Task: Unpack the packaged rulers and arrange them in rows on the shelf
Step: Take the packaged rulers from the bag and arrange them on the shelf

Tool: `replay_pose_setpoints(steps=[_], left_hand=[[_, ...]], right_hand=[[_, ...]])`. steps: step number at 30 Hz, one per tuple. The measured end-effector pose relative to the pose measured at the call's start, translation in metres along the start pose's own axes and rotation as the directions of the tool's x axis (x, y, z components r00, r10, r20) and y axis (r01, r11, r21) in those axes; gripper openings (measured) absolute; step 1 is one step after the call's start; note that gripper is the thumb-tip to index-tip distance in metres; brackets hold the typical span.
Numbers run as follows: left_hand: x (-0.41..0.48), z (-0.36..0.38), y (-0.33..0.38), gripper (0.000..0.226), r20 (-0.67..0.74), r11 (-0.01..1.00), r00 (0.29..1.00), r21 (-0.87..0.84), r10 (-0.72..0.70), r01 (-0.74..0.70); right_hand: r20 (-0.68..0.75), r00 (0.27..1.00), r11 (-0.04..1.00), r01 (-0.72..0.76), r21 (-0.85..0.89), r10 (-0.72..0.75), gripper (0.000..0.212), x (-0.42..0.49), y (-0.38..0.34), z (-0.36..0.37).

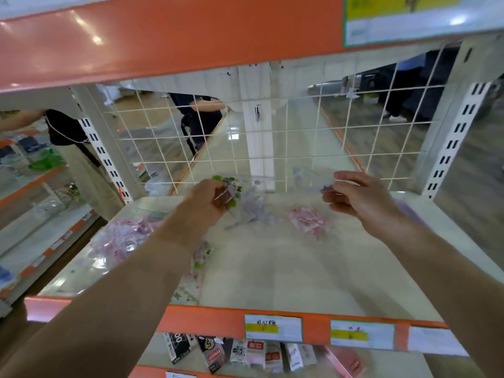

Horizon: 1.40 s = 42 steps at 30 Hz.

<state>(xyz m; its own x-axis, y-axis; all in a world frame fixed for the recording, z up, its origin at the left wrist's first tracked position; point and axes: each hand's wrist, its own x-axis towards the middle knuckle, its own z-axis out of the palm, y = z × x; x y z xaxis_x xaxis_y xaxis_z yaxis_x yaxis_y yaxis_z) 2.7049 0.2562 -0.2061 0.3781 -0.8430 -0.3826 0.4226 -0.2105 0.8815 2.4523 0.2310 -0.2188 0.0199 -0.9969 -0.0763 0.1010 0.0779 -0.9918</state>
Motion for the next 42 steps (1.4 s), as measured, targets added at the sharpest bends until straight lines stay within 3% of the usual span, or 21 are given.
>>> replay_pose_setpoints(steps=[5,8,10,13,18,24,27,32,35,38,39,42], left_hand=[[0.009,0.0,0.0,0.023,-0.069,0.999,0.997,0.016,-0.039,0.04],[0.003,0.012,-0.015,0.033,0.087,0.991,0.99,0.08,-0.115,0.108],[-0.008,0.025,-0.025,0.025,0.218,0.982,0.961,0.12,-0.169,0.145],[-0.018,0.038,-0.037,0.018,0.312,0.977,0.931,0.152,-0.189,0.148],[-0.028,0.021,-0.052,0.018,0.357,0.982,0.923,0.167,-0.147,0.092],[-0.043,-0.012,-0.059,0.017,0.184,0.957,0.982,0.289,-0.041,-0.014],[-0.039,-0.034,-0.048,0.017,0.054,0.981,0.998,0.191,0.013,-0.023],[-0.039,-0.055,-0.036,0.017,-0.024,0.994,0.999,0.107,0.027,-0.024],[-0.041,-0.057,-0.034,0.015,-0.043,0.995,0.999,0.097,0.026,-0.022],[-0.043,-0.054,-0.03,0.017,-0.032,0.987,0.998,0.155,0.055,-0.049],[-0.045,-0.05,-0.029,0.018,-0.014,0.98,0.997,0.185,0.069,-0.066],[-0.053,-0.033,-0.03,0.017,0.123,0.978,0.992,0.196,0.04,-0.064]], right_hand=[[-0.031,0.998,0.999,-0.046,-0.005,0.046,0.021,-0.002,0.009,-0.028],[-0.032,0.998,0.998,-0.054,-0.023,0.053,0.02,-0.004,0.015,-0.026],[-0.029,0.999,0.997,-0.038,-0.065,0.037,0.018,-0.005,0.016,-0.019],[0.068,0.997,0.99,-0.039,-0.134,0.048,0.014,-0.013,0.015,-0.006],[0.289,0.948,0.974,-0.076,-0.211,0.136,0.012,-0.044,0.015,0.007],[0.429,0.864,0.904,-0.067,-0.422,0.264,0.023,-0.065,0.042,0.023],[0.434,0.86,0.879,-0.034,-0.476,0.269,0.02,-0.068,0.052,0.026],[0.434,0.855,0.844,-0.008,-0.537,0.284,0.019,-0.069,0.053,0.025],[0.452,0.853,0.776,0.095,-0.623,0.259,0.014,-0.074,0.048,0.024],[0.468,0.876,0.57,0.327,-0.753,0.116,0.022,-0.071,0.033,0.022],[0.452,0.891,0.56,0.347,-0.752,0.054,0.022,-0.069,0.027,0.021],[0.381,0.923,0.725,0.3,-0.62,-0.056,0.018,-0.064,0.014,0.023]])
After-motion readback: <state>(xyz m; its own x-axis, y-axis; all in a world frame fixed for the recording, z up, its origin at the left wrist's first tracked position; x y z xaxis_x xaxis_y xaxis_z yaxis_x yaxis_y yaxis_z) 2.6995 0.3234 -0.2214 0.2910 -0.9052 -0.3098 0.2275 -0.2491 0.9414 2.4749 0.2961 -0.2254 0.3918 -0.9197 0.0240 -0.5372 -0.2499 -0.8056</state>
